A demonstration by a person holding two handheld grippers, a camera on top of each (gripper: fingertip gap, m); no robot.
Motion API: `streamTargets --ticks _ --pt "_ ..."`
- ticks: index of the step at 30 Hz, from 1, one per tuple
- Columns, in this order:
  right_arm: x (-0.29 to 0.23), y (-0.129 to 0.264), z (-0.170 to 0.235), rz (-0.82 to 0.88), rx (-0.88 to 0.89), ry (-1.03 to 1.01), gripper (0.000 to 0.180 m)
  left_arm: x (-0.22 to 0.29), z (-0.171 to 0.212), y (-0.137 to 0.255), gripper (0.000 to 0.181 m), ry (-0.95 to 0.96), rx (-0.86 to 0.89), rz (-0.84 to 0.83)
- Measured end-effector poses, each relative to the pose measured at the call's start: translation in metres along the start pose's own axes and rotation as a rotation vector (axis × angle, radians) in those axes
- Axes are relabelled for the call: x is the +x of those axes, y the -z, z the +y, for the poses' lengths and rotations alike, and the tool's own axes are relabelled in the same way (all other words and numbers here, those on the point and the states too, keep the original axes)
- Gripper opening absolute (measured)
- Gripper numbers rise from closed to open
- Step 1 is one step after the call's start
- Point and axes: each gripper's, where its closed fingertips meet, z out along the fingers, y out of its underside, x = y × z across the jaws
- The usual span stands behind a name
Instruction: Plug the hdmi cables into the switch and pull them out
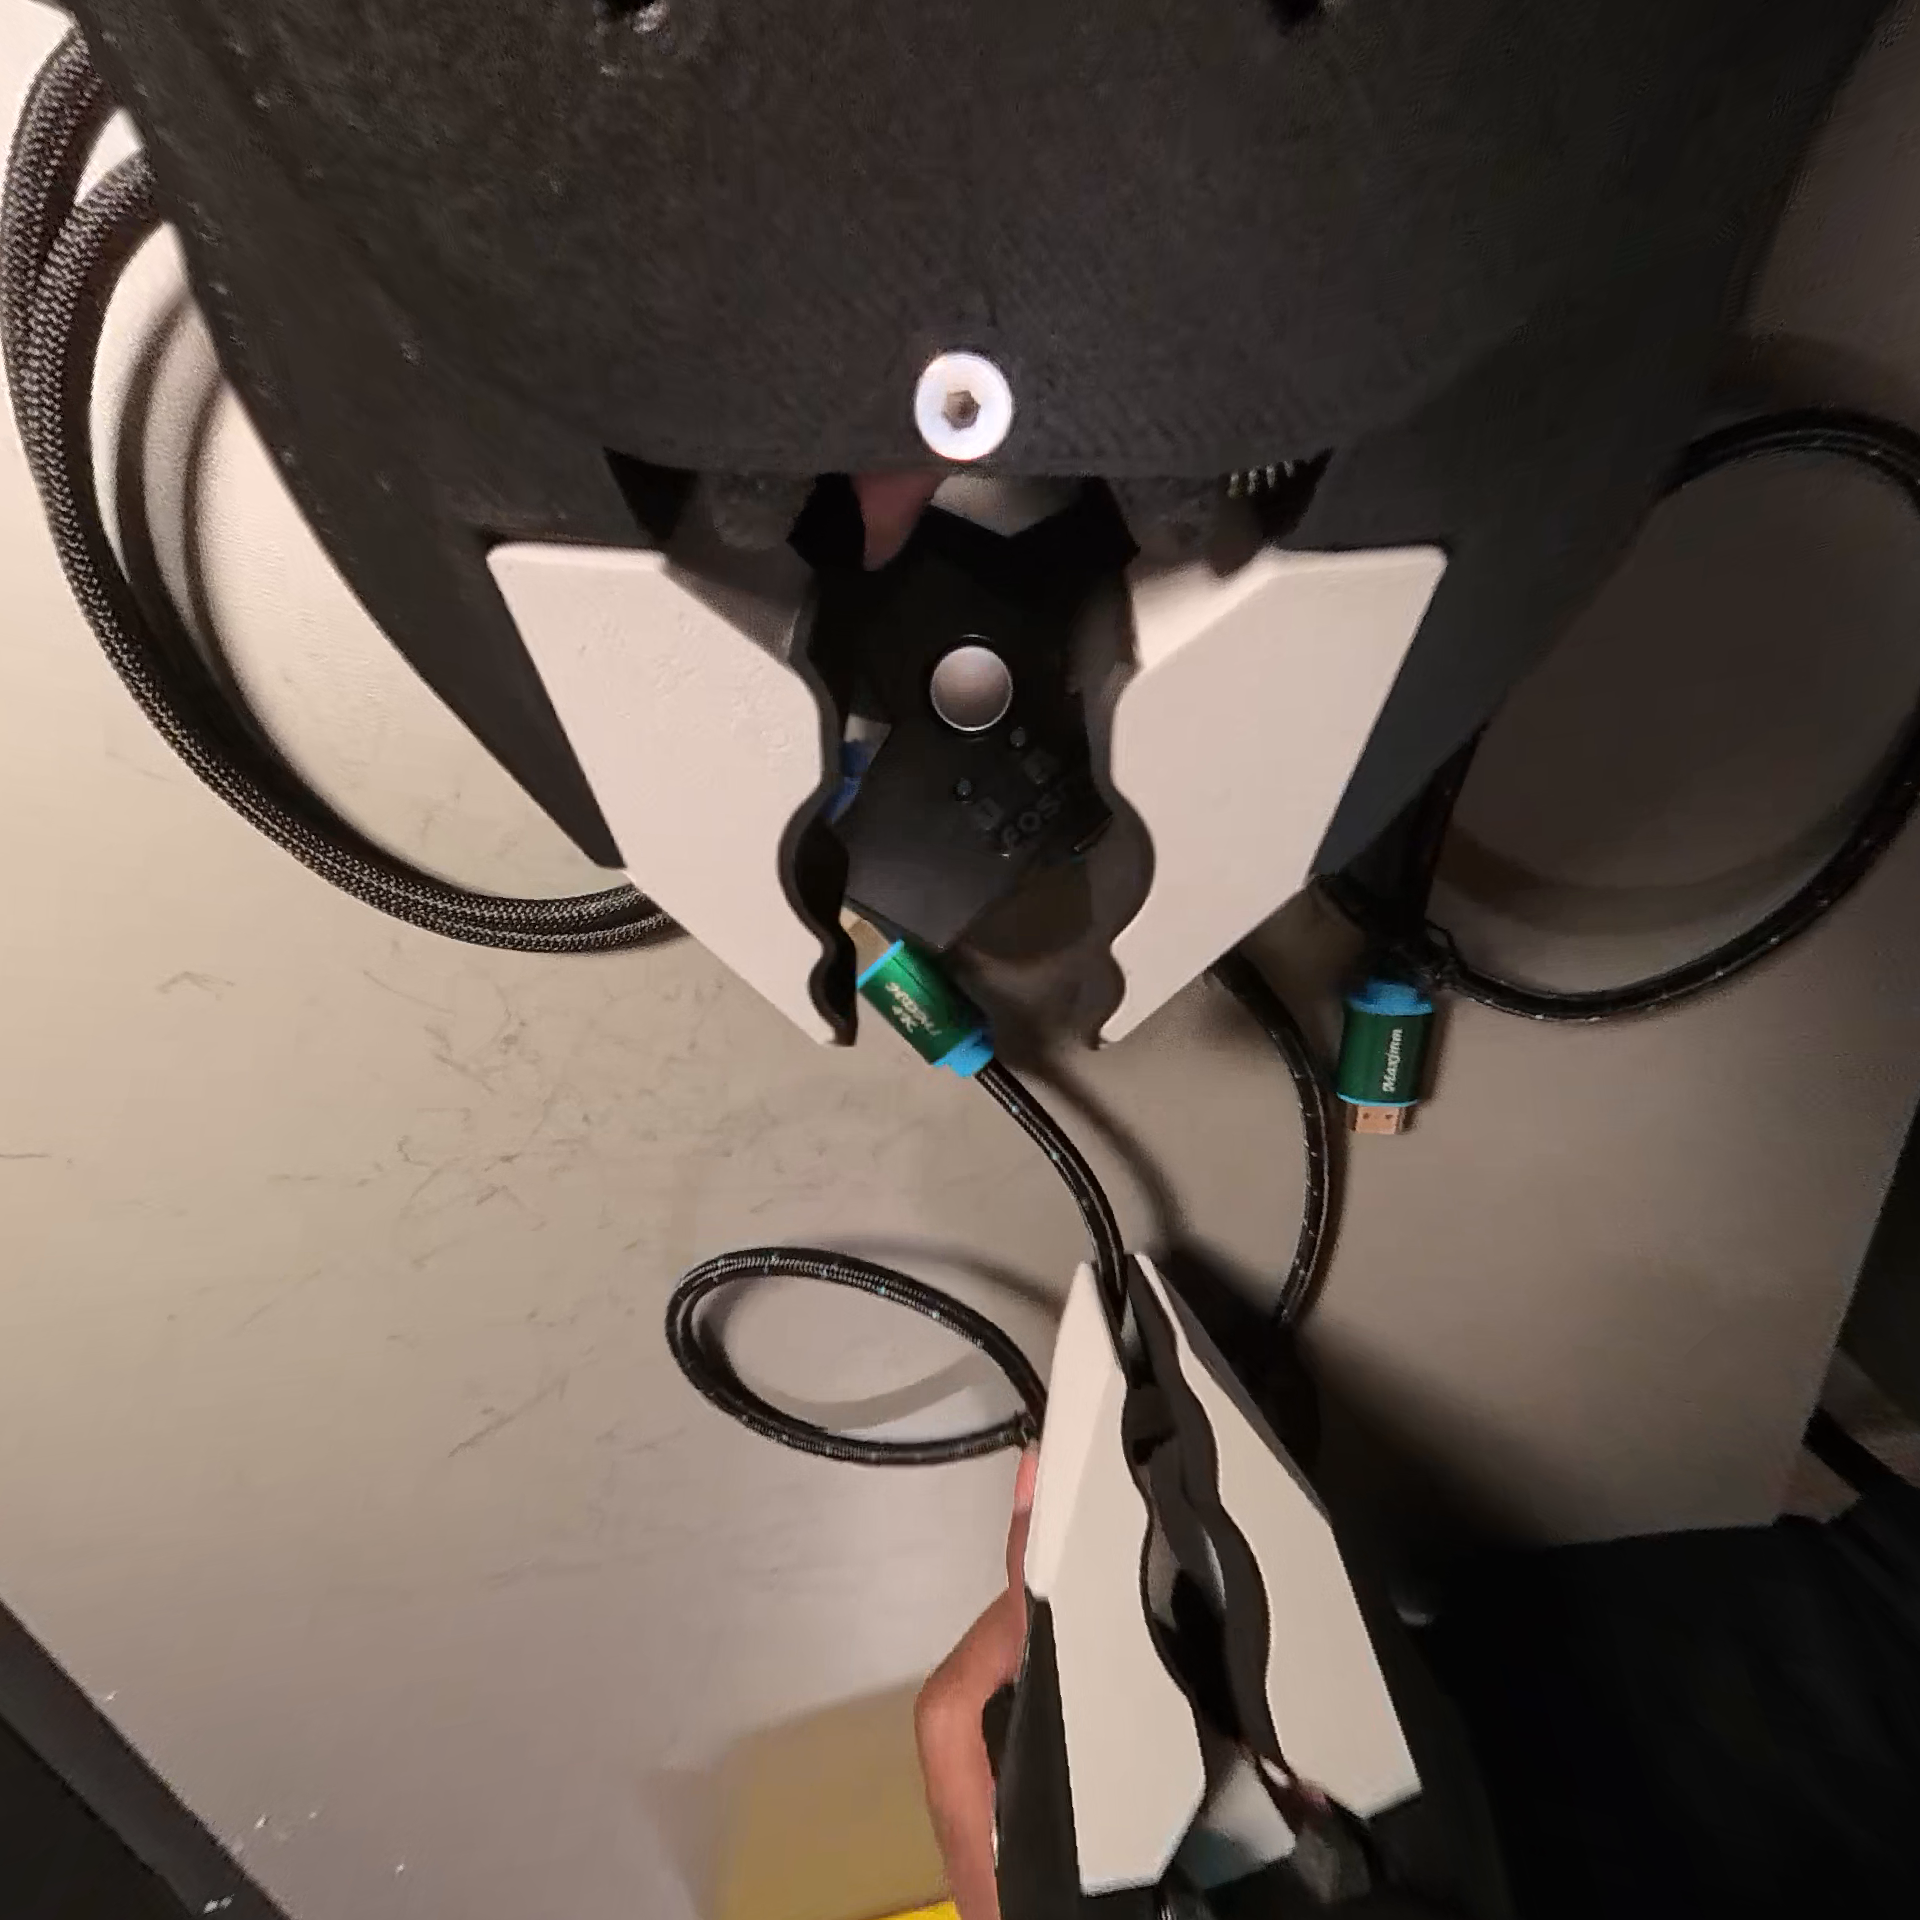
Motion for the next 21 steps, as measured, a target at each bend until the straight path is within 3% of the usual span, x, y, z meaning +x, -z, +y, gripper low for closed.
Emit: streamTargets --ticks 6,10,14,17,21 --pt "0.000 -0.002 -0.001 0.031 -0.004 0.061 0.044 0.005 -0.017 0.013 0.007 0.001 0.135 0.040" --pt "-0.002 -0.002 -0.002 0.042 -0.005 0.115 0.027 0.005 -0.018 0.013 0.007 0.016 0.151 0.050" --pt "-0.004 -0.002 -0.005 0.077 0.002 0.202 0.024 0.005 -0.014 0.014 0.009 0.101 0.159 0.081" --pt "-0.002 -0.002 -0.005 0.126 -0.009 0.250 0.022 -0.003 -0.021 0.017 0.039 0.258 0.177 0.089" --pt "-0.001 -0.003 -0.007 0.167 -0.009 0.305 0.021 -0.022 -0.049 0.013 0.044 0.478 0.234 0.024"
